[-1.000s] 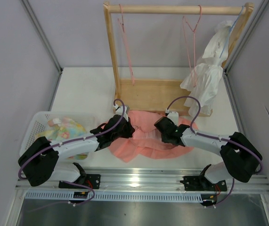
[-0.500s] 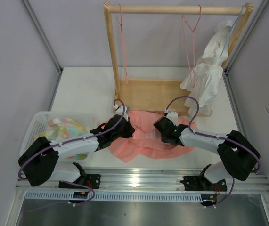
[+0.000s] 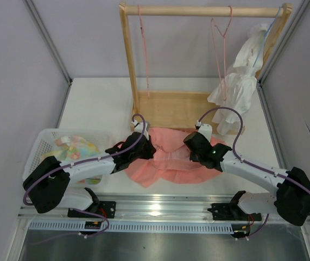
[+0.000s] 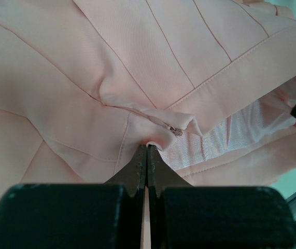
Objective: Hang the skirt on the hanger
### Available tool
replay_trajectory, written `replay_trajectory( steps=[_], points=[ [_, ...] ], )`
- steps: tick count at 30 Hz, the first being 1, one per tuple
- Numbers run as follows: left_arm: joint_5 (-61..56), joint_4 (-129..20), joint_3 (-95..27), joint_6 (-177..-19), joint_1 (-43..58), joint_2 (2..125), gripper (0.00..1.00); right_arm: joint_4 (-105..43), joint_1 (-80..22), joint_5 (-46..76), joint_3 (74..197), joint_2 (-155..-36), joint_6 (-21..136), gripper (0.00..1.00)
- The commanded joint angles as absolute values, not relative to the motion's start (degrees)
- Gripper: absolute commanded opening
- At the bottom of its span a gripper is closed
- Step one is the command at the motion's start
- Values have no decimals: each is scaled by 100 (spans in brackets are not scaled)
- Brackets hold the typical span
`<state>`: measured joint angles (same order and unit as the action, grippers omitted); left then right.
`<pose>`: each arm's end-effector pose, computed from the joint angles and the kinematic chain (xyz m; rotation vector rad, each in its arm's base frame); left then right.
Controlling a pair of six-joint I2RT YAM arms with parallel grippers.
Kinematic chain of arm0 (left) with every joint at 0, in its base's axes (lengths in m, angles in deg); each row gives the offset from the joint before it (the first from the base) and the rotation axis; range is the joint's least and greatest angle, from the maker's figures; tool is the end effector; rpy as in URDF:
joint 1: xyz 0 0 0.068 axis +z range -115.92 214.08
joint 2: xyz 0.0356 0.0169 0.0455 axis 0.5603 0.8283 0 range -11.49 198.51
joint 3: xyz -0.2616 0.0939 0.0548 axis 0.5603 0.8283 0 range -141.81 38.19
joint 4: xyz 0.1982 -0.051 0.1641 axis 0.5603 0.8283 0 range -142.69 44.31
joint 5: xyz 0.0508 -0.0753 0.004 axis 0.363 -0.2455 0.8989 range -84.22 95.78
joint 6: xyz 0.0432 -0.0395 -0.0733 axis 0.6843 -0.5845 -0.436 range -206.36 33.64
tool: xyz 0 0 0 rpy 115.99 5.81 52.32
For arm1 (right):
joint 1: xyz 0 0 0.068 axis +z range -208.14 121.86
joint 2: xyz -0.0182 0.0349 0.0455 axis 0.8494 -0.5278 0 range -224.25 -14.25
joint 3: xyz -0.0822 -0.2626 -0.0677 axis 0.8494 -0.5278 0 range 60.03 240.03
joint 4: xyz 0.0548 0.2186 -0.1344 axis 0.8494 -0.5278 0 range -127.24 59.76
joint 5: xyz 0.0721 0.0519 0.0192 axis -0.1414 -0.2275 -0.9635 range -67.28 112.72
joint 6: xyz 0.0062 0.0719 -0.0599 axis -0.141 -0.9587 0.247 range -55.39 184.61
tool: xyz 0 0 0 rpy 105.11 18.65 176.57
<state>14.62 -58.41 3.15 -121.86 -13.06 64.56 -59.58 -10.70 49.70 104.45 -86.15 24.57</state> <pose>0.2187 -0.2164 0.1731 0.1385 2.2490 -0.6383 0.2056 0.1673 0.1895 0.0161 2.4140 0.0787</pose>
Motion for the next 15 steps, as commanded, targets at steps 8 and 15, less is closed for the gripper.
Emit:
replay_trajectory(
  steps=[8,15],
  points=[
    [1562,-5893,75,-12134,-1374,6576,0,-6636,-1165,5059,10599,-7772,2365,4],
    [1624,-5884,84,-12169,-1382,6664,0,-7189,-1112,4961,10283,-6840,2128,7]
  ],
)
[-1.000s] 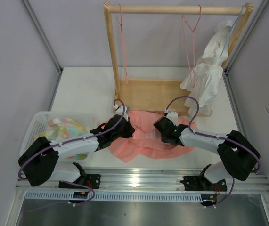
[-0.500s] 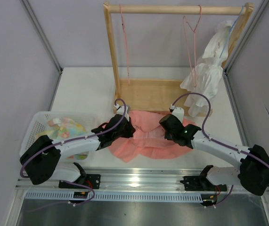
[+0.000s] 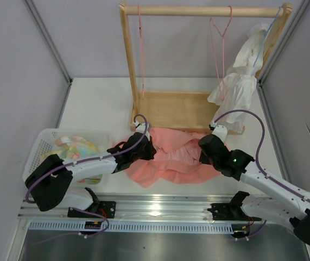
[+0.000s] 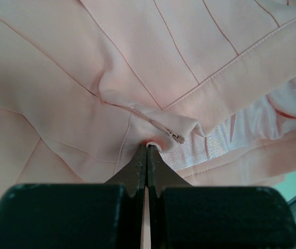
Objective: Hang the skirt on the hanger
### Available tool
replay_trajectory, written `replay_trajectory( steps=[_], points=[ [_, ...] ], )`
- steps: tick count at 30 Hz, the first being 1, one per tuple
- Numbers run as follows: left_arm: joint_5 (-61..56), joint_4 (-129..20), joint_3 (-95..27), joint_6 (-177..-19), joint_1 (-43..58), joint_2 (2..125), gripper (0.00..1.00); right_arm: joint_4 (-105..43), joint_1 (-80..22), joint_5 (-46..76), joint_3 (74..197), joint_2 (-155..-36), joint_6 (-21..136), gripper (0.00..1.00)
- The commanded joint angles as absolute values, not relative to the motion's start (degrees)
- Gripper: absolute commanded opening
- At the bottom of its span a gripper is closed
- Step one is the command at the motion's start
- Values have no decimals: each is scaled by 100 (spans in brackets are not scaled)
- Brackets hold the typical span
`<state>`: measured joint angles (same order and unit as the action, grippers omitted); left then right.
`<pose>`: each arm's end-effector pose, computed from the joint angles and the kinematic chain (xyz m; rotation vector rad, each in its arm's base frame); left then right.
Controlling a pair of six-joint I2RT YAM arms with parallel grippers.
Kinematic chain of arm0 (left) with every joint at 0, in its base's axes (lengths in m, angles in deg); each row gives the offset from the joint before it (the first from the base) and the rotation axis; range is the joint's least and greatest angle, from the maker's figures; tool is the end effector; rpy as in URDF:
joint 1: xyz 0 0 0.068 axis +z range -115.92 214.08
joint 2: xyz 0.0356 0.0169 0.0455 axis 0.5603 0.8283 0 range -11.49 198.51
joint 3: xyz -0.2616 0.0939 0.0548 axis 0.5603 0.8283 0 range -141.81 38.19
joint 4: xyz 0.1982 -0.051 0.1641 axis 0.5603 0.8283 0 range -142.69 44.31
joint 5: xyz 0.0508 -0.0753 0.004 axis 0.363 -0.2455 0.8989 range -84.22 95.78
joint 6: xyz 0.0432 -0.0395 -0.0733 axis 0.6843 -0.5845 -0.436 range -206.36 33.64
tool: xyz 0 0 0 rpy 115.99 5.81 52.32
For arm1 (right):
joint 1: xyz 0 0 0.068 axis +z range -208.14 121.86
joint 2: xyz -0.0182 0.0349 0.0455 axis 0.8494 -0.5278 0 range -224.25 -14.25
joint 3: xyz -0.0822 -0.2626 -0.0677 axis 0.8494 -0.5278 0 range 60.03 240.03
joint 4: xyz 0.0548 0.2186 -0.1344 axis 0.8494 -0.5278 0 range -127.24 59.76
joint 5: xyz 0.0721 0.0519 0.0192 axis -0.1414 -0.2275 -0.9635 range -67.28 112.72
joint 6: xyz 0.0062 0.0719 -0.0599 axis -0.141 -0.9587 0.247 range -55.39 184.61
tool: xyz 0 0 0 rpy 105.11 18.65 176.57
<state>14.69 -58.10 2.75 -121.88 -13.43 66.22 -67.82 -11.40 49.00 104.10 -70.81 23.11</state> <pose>0.2191 -0.2197 0.1665 0.1494 2.2738 -0.6219 0.1765 0.1331 0.2334 0.0906 2.3356 0.1988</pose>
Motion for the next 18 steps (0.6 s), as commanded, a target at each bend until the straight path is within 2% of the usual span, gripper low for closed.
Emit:
replay_trajectory(
  steps=[1,12,18],
  points=[
    [1633,-5902,102,-12195,-1382,6673,0,-7225,-1121,4979,10231,-6726,2084,7],
    [1448,-6174,137,-12151,-1400,6875,1,-7278,-1217,5058,9879,-6531,2004,1],
    [1343,-6429,295,-12029,-1435,6638,12,-7102,-1253,4918,9843,-6655,1969,0]
  ],
)
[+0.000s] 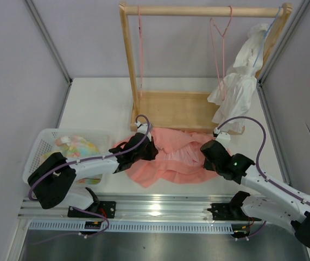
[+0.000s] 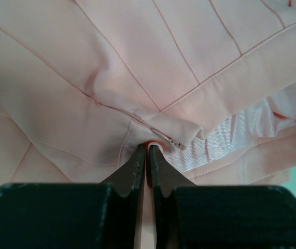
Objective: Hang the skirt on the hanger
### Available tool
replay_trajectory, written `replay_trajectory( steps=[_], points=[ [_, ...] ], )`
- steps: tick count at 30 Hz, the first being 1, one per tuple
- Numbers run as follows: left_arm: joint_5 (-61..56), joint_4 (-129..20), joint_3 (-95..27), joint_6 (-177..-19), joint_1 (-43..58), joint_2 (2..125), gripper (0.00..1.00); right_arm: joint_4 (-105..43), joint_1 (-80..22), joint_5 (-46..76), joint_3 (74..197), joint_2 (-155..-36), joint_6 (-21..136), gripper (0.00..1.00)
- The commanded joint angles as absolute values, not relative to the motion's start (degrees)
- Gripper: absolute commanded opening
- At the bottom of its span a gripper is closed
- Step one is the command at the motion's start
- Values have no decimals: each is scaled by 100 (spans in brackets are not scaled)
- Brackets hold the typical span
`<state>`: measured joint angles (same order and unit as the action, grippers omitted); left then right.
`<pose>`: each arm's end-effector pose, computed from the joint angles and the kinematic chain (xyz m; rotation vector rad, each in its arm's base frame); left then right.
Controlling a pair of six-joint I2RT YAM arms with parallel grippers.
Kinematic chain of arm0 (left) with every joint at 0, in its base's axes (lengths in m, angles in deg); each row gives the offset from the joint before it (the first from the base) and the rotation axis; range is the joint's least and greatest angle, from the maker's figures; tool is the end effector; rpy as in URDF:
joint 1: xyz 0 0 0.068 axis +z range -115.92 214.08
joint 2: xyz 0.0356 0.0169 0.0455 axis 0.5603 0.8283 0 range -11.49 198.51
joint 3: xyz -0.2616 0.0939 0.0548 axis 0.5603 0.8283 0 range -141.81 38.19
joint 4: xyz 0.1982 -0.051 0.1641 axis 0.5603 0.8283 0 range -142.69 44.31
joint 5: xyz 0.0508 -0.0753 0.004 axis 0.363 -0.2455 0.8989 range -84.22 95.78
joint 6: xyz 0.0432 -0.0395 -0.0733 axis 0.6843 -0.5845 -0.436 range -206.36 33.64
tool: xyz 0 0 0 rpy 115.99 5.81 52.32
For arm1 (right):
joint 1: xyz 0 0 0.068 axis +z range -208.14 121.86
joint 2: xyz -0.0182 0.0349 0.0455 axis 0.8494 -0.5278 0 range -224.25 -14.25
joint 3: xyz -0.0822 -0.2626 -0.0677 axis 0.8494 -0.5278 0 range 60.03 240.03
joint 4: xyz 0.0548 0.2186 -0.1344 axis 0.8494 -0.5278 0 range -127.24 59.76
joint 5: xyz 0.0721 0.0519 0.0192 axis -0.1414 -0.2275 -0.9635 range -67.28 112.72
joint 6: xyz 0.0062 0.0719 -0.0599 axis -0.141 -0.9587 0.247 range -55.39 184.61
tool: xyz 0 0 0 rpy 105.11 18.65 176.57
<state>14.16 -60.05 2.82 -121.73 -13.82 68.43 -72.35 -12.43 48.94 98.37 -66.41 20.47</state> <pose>0.2204 -0.2254 0.1590 0.1666 2.2819 -0.6290 0.1584 0.1090 0.2060 0.1384 2.4082 0.1239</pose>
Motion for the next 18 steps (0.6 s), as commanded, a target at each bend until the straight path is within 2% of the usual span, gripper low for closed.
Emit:
replay_trajectory(
  steps=[1,5,18],
  points=[
    [1291,-6499,312,-12011,-1435,6568,16,-7102,-1253,4917,9878,-6663,1978,0],
    [1150,-6544,313,-11870,-1435,6418,25,-6927,-1244,4813,9931,-6672,2127,0],
    [702,-6737,471,-11422,-1453,6128,37,-6663,-1200,4847,10440,-7155,2312,0]
  ],
)
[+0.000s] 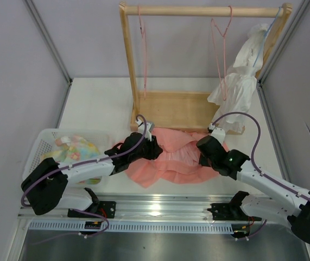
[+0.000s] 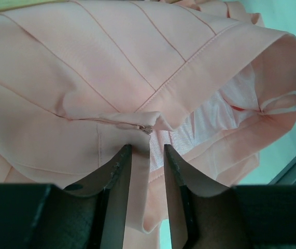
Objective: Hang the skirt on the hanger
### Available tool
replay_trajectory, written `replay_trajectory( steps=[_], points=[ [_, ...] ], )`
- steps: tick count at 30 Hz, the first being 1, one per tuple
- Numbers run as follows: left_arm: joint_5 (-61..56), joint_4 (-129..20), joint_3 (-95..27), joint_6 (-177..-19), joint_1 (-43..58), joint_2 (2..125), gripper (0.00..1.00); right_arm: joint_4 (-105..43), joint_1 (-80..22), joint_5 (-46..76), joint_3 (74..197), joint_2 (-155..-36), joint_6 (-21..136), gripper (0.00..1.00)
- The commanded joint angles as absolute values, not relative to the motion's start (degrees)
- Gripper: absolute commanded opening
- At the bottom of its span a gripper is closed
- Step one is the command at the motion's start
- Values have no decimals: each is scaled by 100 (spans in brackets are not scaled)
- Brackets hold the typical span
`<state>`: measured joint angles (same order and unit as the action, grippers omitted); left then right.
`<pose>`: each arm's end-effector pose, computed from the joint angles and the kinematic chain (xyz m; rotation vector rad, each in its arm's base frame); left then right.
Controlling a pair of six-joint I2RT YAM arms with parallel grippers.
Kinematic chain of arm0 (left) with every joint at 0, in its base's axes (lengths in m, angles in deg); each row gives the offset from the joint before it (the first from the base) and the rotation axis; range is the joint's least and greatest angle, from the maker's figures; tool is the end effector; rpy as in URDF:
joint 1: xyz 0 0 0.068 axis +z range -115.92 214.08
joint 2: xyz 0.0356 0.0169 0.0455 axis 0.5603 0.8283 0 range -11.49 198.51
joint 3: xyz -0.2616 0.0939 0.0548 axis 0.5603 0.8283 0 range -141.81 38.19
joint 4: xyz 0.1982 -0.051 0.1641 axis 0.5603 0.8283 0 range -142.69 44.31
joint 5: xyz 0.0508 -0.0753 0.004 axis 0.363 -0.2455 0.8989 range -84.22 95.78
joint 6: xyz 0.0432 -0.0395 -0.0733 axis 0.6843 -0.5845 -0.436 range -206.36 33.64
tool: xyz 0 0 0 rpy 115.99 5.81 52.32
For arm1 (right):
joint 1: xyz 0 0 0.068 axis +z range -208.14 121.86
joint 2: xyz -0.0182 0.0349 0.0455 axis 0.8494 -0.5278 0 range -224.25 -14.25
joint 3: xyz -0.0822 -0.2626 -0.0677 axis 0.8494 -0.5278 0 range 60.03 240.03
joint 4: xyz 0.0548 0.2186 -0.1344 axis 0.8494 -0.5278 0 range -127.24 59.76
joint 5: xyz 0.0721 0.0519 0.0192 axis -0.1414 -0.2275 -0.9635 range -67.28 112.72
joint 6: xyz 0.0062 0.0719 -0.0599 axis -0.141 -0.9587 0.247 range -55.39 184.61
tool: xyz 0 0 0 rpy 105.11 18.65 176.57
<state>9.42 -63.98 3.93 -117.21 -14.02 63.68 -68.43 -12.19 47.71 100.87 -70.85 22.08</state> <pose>0.2128 -0.2290 0.1852 0.2869 2.1614 -0.7528 0.1719 0.1265 0.2122 0.1008 2.3974 0.1635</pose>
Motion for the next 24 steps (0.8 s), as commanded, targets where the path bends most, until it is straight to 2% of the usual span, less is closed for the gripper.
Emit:
replay_trajectory(
  steps=[1,7,15,20,24],
  points=[
    [675,-6754,488,-11404,-1453,6102,38,-6663,-1191,4856,10467,-7199,2321,0],
    [315,-7106,787,-11194,-1470,5698,41,-6654,-1200,4873,10529,-7243,2356,0],
    [-116,-7344,919,-10948,-1532,5293,41,-6680,-1182,4891,10511,-7217,2312,0],
    [541,-6485,499,-10508,-1988,5415,38,-6663,-1182,4873,10546,-7287,2321,0],
    [938,-6131,304,-10516,-2278,5662,30,-6619,-1182,4873,10529,-7270,2321,0]
  ],
)
